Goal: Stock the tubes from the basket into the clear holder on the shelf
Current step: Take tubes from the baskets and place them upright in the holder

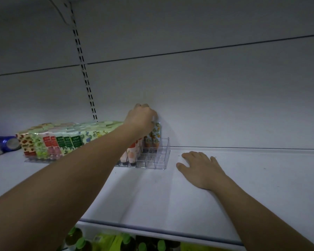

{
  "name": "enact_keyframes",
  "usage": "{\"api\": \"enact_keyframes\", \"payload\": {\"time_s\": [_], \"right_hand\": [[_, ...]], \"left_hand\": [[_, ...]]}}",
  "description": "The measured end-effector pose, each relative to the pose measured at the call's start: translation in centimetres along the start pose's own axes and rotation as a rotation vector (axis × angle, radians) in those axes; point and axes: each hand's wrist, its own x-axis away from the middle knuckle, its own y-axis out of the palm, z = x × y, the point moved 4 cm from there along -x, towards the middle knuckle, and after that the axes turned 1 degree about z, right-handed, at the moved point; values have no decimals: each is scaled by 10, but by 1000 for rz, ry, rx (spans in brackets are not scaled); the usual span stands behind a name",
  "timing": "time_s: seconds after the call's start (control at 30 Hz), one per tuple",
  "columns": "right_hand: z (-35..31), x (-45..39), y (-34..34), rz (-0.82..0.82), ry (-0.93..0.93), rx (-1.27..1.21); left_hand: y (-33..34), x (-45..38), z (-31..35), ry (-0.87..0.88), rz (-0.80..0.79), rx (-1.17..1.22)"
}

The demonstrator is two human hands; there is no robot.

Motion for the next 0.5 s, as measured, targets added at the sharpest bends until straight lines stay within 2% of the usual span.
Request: {"api": "enact_keyframes", "payload": {"time_s": [0.2, 0.3, 0.4, 0.5], "right_hand": [[-8, 10, -14, 13, 54, -36], [-23, 21, -33, 137, 76, -144], [-63, 35, -60, 240, 15, -180], [-118, 52, -80, 223, -95, -178]], "left_hand": [[-35, 37, -15, -69, 70, 37], [-54, 64, -30, -122, 60, 92], [-70, 96, -49, -185, 13, 159], [-83, 136, -65, -246, -18, 265]]}}
